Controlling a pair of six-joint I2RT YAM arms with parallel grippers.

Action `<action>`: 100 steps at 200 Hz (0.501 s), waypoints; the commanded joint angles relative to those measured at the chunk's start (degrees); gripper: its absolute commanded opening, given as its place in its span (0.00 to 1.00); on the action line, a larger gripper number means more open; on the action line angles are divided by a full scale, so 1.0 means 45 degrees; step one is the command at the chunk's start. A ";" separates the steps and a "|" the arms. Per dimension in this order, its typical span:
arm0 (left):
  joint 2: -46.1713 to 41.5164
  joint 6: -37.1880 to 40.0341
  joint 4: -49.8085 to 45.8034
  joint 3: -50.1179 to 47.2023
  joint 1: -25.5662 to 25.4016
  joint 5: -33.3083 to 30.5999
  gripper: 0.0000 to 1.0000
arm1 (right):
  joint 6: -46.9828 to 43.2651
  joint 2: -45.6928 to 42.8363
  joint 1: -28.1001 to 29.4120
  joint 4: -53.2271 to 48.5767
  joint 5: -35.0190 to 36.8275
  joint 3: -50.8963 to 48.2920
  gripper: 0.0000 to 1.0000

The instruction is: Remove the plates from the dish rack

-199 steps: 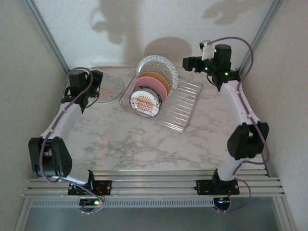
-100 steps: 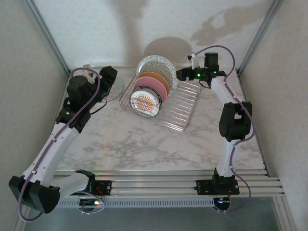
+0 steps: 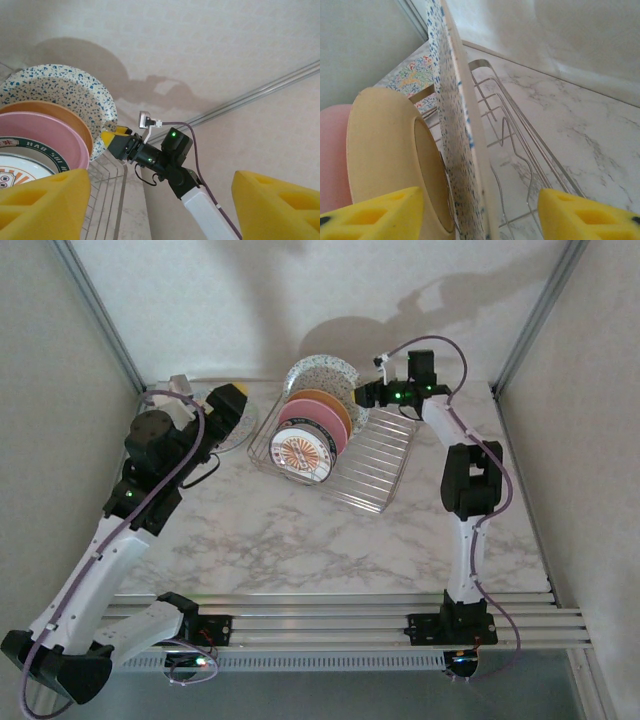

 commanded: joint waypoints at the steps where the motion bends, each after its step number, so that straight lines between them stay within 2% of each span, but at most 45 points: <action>1: -0.0233 0.0308 0.0170 0.0149 -0.0161 -0.0012 0.74 | -0.0113 0.0442 0.0169 -0.0303 -0.0451 0.0697 0.55; 100: -0.0350 0.0280 -0.0157 0.0012 -0.0205 -0.0060 0.74 | -0.0180 0.0711 0.0461 -0.0370 -0.0488 0.1090 0.24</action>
